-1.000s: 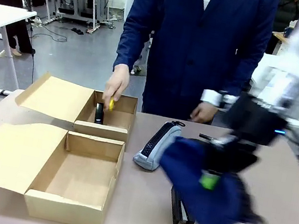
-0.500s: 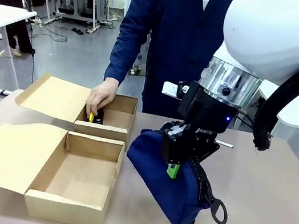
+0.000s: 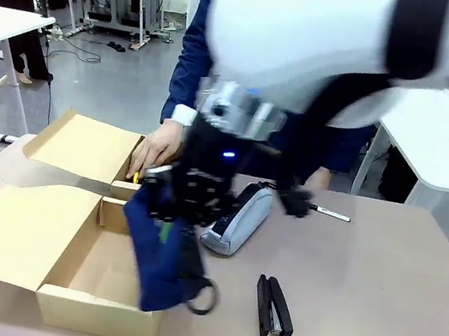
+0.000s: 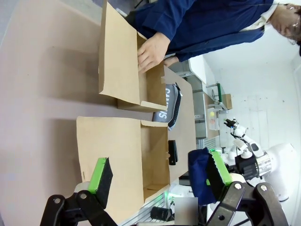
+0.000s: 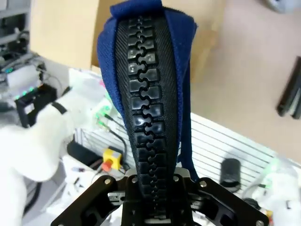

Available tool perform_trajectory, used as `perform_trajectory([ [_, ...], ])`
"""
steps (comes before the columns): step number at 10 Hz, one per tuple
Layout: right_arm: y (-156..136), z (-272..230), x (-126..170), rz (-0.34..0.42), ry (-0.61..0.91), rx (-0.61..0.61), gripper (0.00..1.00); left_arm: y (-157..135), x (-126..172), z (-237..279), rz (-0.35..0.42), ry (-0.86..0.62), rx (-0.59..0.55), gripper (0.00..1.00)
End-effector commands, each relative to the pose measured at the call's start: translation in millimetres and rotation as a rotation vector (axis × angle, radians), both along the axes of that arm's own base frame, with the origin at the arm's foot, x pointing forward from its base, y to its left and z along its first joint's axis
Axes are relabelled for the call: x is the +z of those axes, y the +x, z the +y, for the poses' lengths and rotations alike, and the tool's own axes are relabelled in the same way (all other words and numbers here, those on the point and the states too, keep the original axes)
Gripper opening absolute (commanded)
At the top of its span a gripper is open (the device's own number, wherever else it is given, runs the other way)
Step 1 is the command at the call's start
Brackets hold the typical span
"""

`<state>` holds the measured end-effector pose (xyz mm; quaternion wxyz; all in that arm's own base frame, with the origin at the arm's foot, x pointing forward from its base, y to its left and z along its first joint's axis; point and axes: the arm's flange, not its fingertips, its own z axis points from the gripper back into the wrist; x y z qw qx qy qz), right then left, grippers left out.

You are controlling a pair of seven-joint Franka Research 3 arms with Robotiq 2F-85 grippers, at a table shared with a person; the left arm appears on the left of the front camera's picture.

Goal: Place items inside the box.
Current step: Pick up a Pencil pouch or Stapler and place it inside the Mailer Box closest to the robot.

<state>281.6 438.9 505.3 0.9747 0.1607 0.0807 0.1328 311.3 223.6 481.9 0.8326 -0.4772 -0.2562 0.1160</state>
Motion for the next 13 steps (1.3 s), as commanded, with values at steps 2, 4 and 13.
perform_trajectory([
  [2, 23.7, 57.8, -24.4, -0.005, -0.091, -0.087, 0.07, -1.9, 0.6, -0.6, -0.022, 0.000, -0.008, 1.00],
  [4, 21.7, 75.2, -44.6, -0.053, -0.178, -0.132, 0.07, -1.9, 0.6, -0.6, -0.022, 0.000, -0.008, 1.00],
  [13, 56.8, 76.0, -80.0, -0.099, -0.144, -0.213, 0.07, -1.9, 0.6, -0.6, -0.022, 0.000, -0.008, 1.00],
])
